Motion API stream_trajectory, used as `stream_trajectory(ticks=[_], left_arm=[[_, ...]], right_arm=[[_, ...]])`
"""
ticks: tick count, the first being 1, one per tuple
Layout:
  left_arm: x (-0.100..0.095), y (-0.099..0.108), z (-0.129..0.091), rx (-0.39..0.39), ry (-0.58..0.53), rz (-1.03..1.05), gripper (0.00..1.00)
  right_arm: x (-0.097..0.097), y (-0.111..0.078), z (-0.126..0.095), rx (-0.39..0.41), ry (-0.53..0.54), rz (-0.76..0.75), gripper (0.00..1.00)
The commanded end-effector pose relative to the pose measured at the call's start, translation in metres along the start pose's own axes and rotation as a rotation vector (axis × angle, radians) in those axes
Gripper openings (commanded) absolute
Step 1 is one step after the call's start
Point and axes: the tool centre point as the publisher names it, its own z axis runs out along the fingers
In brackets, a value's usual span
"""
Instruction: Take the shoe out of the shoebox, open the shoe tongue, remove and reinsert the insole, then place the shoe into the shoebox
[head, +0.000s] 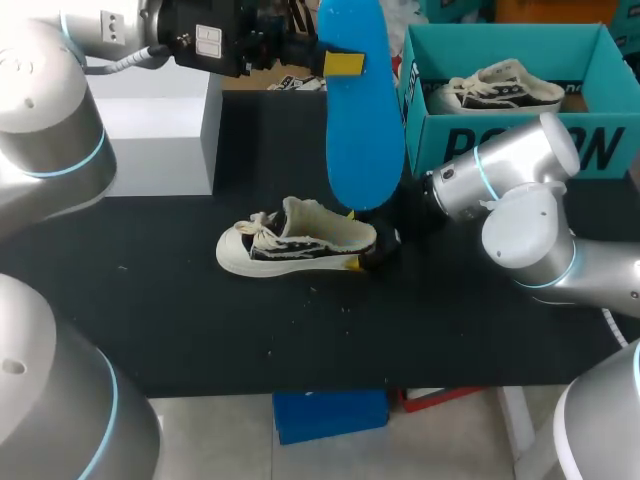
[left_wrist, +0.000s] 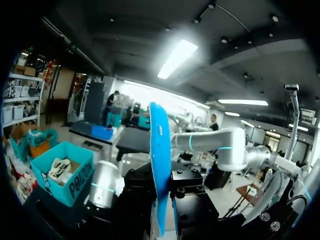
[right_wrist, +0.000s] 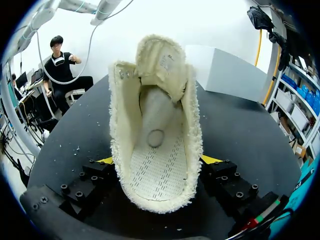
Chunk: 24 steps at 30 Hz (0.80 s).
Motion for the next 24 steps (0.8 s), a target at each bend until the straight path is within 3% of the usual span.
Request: stream_trajectory(ticks=[1,2,3,15,24], left_arm=[[-0.001,0.000,0.001,-0.001,0.000,0.001,0.00],[-0.001,0.000,0.001,-0.001,0.000,0.001,0.00],[-0.001,0.000,0.001,-0.001,0.000,0.001,0.00],[-0.001,0.000,0.001,-0.001,0.000,0.001,0.00],[-0.001,0.000,0.001,-0.001,0.000,0.001,0.00]], right_arm=[[0.000,0.002,-0.002,0.034,0.027,-0.005,0.24],[0.000,0.004,-0.003,0.055,0.034,-0.001,0.70],[-0.001,0.005,-0.005,0.079,0.041,0.005,1.00],[-0.006,0.025,-0.034,0.396,0.112,0.012,1.00],[-0.001,0.035,-0.040,0.555,0.071,0.041,1.00]])
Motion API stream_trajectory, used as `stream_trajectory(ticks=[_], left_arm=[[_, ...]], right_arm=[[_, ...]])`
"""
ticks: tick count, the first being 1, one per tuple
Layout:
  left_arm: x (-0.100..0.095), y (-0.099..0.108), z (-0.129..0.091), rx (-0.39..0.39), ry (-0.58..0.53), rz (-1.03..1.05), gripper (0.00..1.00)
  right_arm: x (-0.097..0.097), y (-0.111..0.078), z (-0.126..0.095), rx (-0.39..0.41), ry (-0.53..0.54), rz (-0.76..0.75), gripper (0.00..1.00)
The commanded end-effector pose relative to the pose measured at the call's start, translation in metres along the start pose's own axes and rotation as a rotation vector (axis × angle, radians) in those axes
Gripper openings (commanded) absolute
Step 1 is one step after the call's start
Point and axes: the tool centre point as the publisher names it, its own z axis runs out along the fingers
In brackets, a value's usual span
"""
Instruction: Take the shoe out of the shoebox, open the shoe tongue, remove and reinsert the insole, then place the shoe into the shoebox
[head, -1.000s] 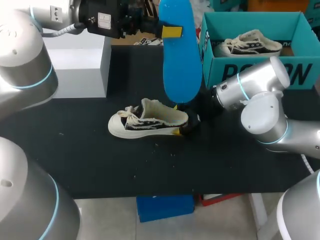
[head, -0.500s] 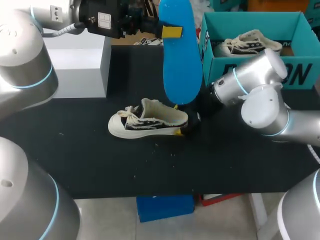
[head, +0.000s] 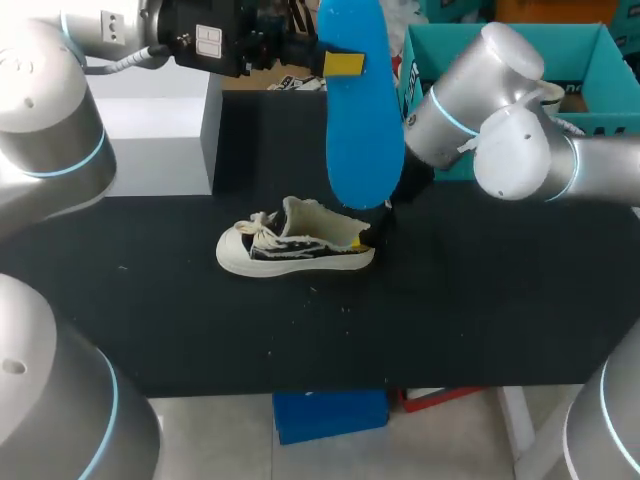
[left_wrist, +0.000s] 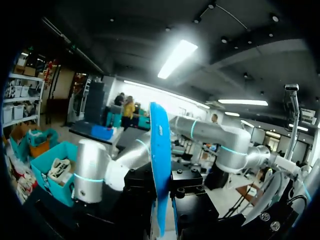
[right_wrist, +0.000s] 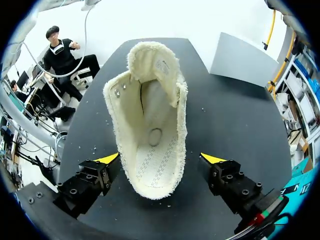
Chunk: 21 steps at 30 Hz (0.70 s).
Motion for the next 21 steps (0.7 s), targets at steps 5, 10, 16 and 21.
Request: stream_trajectory(ticks=[5,10,16,21], left_arm=[[-0.0009,0.0004,0.0013,-0.001,0.000,0.001,0.00],[-0.0009,0.0004,0.0013,-0.001,0.000,0.001,0.00],[-0.0009,0.0004,0.0013,-0.001,0.000,0.001,0.00],[-0.0009,0.0004,0.0013,-0.001,0.000,0.001,0.00]], right_arm=[[0.0133,0.0057,-0.0059,0.237,-0.063,0.041,1.00],[0.0164,0.0069,-0.0050,0.273,-0.071,0.044,1.00],[0.0164,0.0084,-0.0029,0.302,-0.081,0.044,1.00],[0.0142,0.0101,-0.0001,0.316,-0.081,0.042,1.00]])
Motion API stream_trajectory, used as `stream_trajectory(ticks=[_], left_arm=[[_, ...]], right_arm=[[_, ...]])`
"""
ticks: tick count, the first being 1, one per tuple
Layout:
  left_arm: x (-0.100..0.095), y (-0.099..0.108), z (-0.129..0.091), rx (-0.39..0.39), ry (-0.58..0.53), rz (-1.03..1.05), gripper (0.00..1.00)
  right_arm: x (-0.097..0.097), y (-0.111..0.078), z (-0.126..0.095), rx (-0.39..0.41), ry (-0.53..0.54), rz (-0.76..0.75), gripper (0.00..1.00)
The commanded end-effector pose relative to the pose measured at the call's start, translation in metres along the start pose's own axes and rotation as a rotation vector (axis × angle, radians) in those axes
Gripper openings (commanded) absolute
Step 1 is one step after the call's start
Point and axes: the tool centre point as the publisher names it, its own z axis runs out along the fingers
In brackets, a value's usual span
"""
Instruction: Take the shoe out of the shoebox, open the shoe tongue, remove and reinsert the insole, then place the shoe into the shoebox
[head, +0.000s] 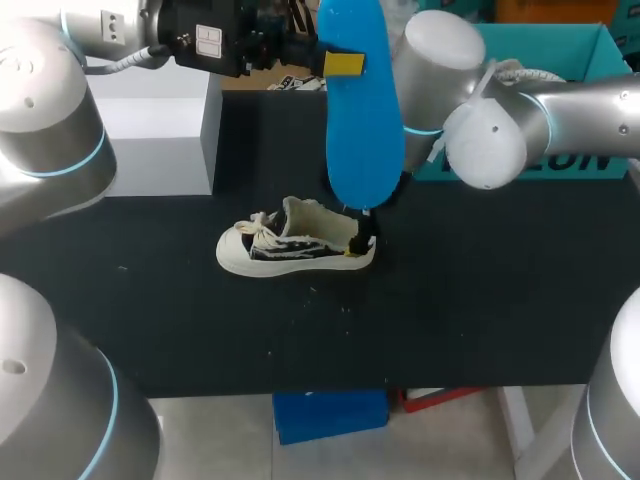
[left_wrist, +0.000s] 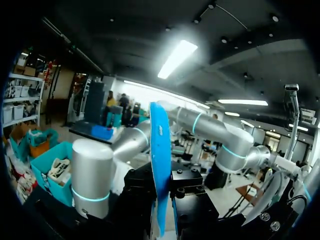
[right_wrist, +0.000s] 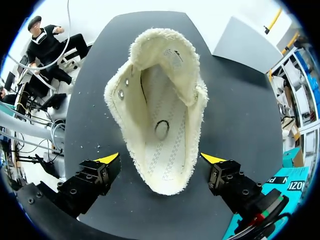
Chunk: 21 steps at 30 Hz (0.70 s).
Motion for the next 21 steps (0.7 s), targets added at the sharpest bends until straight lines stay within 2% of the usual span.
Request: stream_trajectory(ticks=[1,21], left_arm=[[-0.0009,0.0004,0.0013,-0.001,0.000,0.001,0.00],[-0.0009,0.0004,0.0013,-0.001,0.000,0.001,0.00]], right_arm=[[-0.0022,0.0057,0.0024,0.055,0.000,0.001,1.00],[-0.0037,0.0111,0.0051,0.158,0.034,0.039,1.00]])
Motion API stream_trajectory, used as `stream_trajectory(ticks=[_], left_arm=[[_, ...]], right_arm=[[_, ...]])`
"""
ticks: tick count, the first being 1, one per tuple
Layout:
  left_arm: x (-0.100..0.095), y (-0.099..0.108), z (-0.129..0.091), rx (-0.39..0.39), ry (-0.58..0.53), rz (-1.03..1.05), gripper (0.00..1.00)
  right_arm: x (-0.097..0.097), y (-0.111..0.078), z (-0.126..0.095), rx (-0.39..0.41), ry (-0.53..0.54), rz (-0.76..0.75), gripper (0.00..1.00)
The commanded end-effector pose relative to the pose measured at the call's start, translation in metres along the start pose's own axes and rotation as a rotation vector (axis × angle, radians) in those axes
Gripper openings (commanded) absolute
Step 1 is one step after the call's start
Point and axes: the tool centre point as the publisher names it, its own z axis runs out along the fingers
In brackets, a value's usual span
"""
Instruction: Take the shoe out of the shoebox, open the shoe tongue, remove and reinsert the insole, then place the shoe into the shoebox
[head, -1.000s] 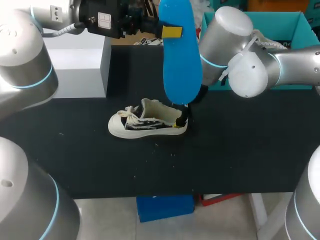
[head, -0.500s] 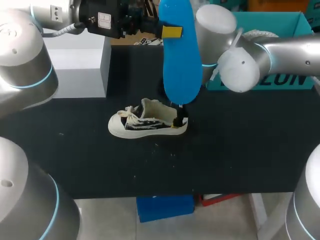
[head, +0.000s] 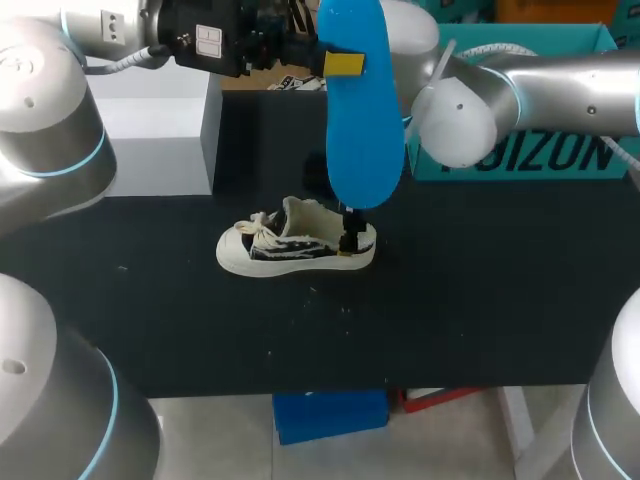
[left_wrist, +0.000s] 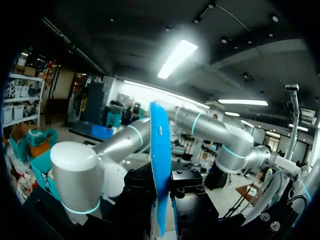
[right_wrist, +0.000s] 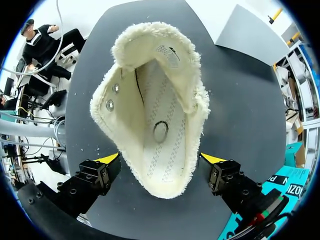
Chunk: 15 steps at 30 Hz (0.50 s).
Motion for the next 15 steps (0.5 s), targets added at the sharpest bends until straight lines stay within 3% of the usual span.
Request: stream_trajectory(ticks=[1,7,15], left_arm=[[-0.0009,0.0004,0.0012,-0.001,0.000,0.001,0.00],[-0.0009,0.0004,0.0012,-0.001,0.000,0.001,0.00],[-0.0009,0.0004,0.0012,-0.001,0.000,0.001,0.00]], right_arm=[[-0.0005,0.0037,-0.0001,0.034,0.001,0.004,1.00],[-0.0004,0.0043,0.0000,0.031,0.000,-0.001,1.00],[0.0018,0.0052,0.0012,-0.033,-0.007,-0.071,1.00]])
